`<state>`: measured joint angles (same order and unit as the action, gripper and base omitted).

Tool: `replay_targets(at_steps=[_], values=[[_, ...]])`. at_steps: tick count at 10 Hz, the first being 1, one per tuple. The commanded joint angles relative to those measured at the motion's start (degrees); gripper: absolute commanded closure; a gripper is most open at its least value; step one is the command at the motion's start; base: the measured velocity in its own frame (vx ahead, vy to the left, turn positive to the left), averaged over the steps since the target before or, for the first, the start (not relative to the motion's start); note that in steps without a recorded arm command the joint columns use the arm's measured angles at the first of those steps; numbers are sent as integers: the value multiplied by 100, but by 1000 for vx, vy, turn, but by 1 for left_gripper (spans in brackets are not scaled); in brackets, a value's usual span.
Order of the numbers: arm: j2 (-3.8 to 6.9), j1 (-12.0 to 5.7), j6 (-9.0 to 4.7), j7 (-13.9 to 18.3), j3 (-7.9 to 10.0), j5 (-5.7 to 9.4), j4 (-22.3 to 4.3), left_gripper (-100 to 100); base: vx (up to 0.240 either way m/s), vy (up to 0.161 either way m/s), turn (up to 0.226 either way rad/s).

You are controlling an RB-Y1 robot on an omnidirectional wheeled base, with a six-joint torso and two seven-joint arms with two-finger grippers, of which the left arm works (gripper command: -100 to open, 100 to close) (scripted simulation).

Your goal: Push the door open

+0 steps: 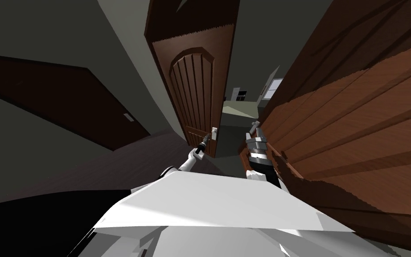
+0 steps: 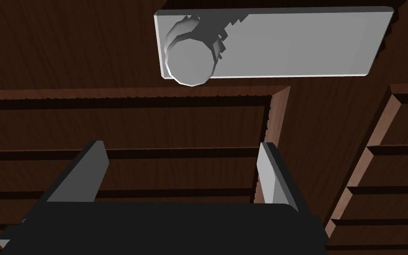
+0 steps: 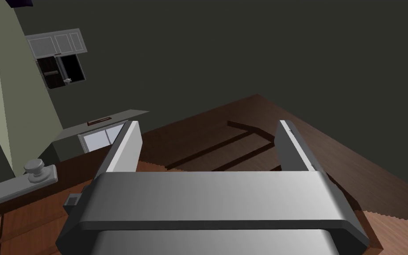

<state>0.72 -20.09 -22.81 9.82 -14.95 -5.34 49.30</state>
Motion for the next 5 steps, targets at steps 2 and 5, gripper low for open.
replay_targets(at_steps=[2,5], values=[[-64,13,9,26,-24,7,34,-100,-141,13,3],[103,1,-2,13,11,14,16,-100,129,-47,-19]])
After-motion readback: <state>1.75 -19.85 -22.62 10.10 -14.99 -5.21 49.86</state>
